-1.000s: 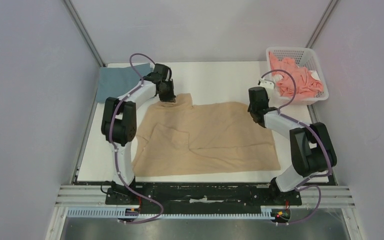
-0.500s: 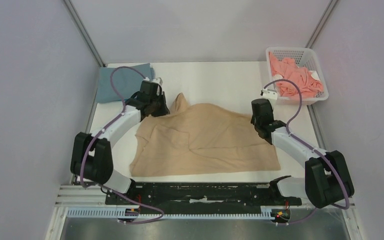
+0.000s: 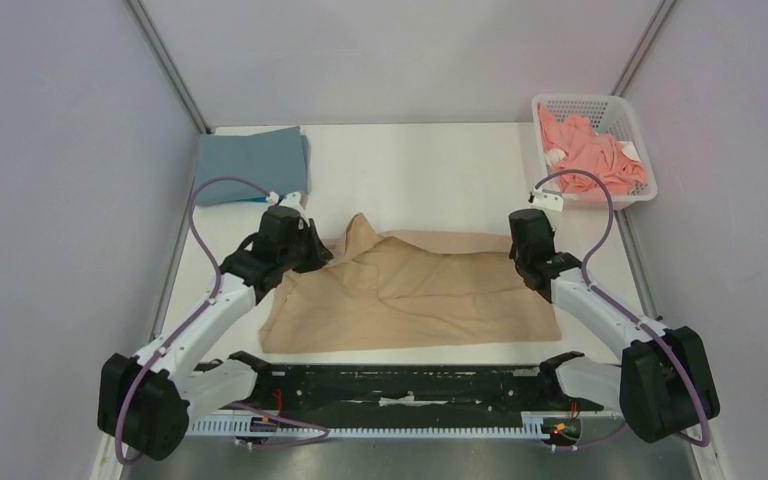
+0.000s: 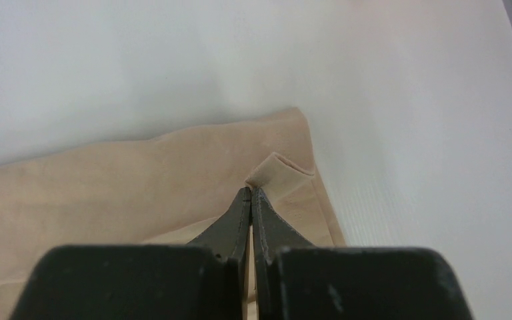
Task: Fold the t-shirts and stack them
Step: Fold the other side of the tshirt into a rectangle
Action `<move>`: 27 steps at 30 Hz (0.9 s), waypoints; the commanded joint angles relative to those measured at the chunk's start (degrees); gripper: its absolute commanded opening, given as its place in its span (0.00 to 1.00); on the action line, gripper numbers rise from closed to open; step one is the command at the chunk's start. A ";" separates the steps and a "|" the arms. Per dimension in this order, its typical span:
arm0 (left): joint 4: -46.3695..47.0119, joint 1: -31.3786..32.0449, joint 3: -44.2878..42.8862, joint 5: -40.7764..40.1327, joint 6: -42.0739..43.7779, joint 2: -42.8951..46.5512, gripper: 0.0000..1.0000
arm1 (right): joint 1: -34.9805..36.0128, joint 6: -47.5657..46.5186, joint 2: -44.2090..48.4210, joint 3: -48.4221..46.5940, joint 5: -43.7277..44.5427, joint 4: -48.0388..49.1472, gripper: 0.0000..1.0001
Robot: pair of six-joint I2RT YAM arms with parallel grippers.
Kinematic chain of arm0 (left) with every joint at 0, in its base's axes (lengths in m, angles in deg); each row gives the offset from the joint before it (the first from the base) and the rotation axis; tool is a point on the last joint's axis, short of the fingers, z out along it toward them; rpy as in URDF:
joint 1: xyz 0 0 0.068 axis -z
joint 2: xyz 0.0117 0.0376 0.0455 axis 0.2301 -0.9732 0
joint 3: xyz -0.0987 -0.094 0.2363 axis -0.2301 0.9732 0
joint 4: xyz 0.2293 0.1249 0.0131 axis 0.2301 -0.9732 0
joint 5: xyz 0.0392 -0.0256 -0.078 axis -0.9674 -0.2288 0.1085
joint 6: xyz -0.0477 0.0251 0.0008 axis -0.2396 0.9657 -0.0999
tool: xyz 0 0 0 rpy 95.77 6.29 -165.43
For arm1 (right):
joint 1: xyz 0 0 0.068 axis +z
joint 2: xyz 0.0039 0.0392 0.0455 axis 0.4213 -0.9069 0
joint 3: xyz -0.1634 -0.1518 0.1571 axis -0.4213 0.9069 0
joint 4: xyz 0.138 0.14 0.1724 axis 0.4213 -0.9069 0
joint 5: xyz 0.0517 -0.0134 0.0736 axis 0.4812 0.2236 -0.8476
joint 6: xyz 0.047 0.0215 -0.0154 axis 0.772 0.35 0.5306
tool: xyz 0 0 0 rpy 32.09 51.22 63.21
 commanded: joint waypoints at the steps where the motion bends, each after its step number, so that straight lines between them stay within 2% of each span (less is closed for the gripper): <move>1: -2.21 0.40 2.52 -2.72 -4.93 6.46 0.02 | 0.06 0.34 2.66 1.36 1.64 -0.90 0.00; 7: -5.37 0.51 6.79 -2.69 -7.81 14.64 0.02 | -0.02 -0.75 3.32 1.31 3.21 -2.12 0.00; 14: -10.83 0.50 6.74 -4.97 -10.74 21.99 0.02 | -0.18 -1.01 2.38 0.35 2.74 -3.33 0.00; 24: -17.86 0.50 6.80 -5.43 -14.60 26.18 0.02 | -0.49 -2.55 3.83 -1.52 1.35 -6.36 0.00; 27: -18.74 0.46 8.47 -3.23 -16.06 27.34 0.02 | -0.71 -2.65 3.16 -1.59 1.59 -6.75 0.01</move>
